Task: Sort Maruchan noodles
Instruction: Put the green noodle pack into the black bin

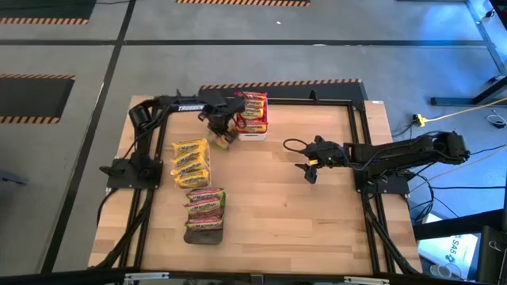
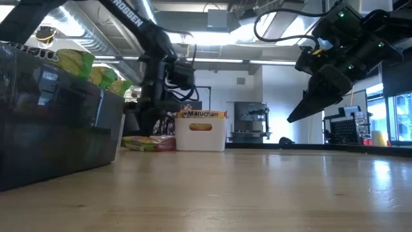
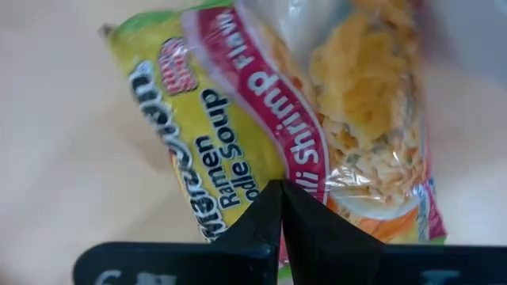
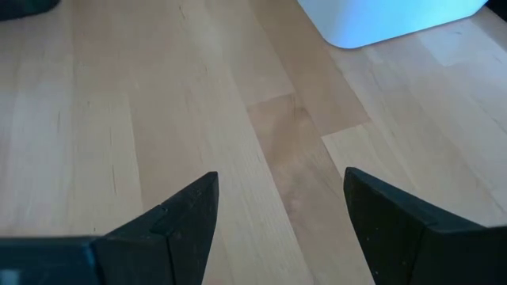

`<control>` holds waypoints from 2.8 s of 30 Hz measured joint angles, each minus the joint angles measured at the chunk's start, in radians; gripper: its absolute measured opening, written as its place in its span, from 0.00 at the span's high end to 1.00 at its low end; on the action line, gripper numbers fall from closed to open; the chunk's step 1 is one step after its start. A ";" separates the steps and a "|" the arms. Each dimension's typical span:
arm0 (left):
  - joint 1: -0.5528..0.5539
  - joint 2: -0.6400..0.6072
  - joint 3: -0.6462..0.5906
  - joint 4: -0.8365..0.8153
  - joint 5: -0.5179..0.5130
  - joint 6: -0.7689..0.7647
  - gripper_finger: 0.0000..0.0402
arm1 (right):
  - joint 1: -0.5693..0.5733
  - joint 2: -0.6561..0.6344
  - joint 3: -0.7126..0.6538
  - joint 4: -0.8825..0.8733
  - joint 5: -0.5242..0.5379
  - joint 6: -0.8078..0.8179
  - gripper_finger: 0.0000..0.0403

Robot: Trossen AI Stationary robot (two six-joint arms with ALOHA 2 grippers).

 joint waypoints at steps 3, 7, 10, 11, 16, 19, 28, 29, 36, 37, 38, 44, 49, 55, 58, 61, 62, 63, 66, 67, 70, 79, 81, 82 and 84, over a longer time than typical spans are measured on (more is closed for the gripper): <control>-0.041 0.001 -0.001 -0.021 0.014 -0.027 0.98 | 0.000 0.000 0.000 0.000 0.000 0.000 0.38; -0.079 0.002 -0.002 -0.026 0.047 -0.056 0.98 | 0.000 0.000 0.000 0.000 0.000 0.000 0.38; -0.111 0.002 -0.003 -0.028 0.096 -0.081 0.98 | 0.000 0.000 0.000 0.000 0.000 -0.001 0.38; -0.122 0.003 -0.003 -0.028 0.107 -0.087 0.98 | 0.000 0.000 0.000 0.000 0.000 -0.001 0.38; -0.180 0.003 -0.003 -0.025 0.141 -0.125 0.98 | 0.000 0.000 0.000 0.000 0.000 -0.001 0.38; -0.222 0.004 -0.004 -0.010 0.146 -0.150 0.98 | 0.000 0.000 0.000 0.000 0.000 -0.001 0.38; -0.349 0.005 -0.004 0.247 0.201 -0.201 0.98 | 0.000 0.000 0.000 0.001 -0.012 0.000 0.38; -0.364 0.006 -0.004 0.276 0.197 -0.209 0.98 | 0.000 0.000 0.000 0.001 -0.020 0.000 0.38; -0.490 0.011 -0.007 0.461 0.150 -0.247 0.98 | 0.000 0.000 0.000 0.004 -0.106 0.002 0.38; -0.510 0.019 -0.008 0.486 0.150 -0.252 0.98 | 0.000 0.000 0.000 0.006 -0.118 0.008 0.38; -0.528 0.033 -0.007 0.534 0.152 -0.264 0.98 | 0.000 0.000 0.000 0.007 -0.133 0.022 0.38; -0.638 0.112 -0.005 0.824 0.155 -0.308 0.98 | 0.002 0.000 0.000 0.009 -0.235 0.090 0.38; -0.717 0.163 -0.006 1.049 0.108 -0.320 0.98 | 0.067 0.000 0.000 0.016 -0.301 0.186 0.38; -0.794 0.095 -0.005 1.086 -0.015 -0.298 0.98 | 0.169 0.000 0.001 0.026 -0.313 0.330 0.38; -0.842 0.081 -0.003 1.100 -0.036 -0.305 0.98 | 0.205 0.000 0.001 0.029 -0.278 0.408 0.38; -0.894 0.084 -0.007 1.093 -0.053 -0.323 0.98 | 0.226 0.017 0.001 0.032 -0.255 0.449 0.35; -0.909 0.089 -0.005 1.107 -0.065 -0.327 0.98 | 0.226 0.028 0.001 0.039 -0.246 0.454 0.34; -0.924 0.097 -0.002 1.116 -0.080 -0.340 0.98 | 0.225 0.051 0.002 0.065 -0.238 0.466 0.32; -0.956 0.135 -0.005 1.117 -0.114 -0.372 0.98 | 0.223 0.115 0.001 0.115 -0.229 0.477 0.26; -0.963 0.146 -0.005 1.123 -0.119 -0.382 0.98 | 0.223 0.137 0.002 0.129 -0.225 0.477 0.25; -0.973 0.169 -0.003 1.141 -0.127 -0.419 0.98 | 0.223 0.211 0.002 0.192 -0.233 0.478 0.23; -0.945 0.216 -0.004 1.088 -0.178 -0.454 0.98 | 0.223 0.360 0.002 0.302 -0.349 0.502 0.26; -0.936 0.217 -0.005 1.055 -0.212 -0.458 0.98 | 0.223 0.367 0.002 0.306 -0.391 0.501 0.26; -0.932 0.217 -0.005 1.049 -0.230 -0.459 0.98 | 0.223 0.367 0.002 0.303 -0.422 0.502 0.26; -0.924 0.216 -0.005 1.048 -0.259 -0.459 0.98 | 0.224 0.367 0.002 0.302 -0.467 0.516 0.26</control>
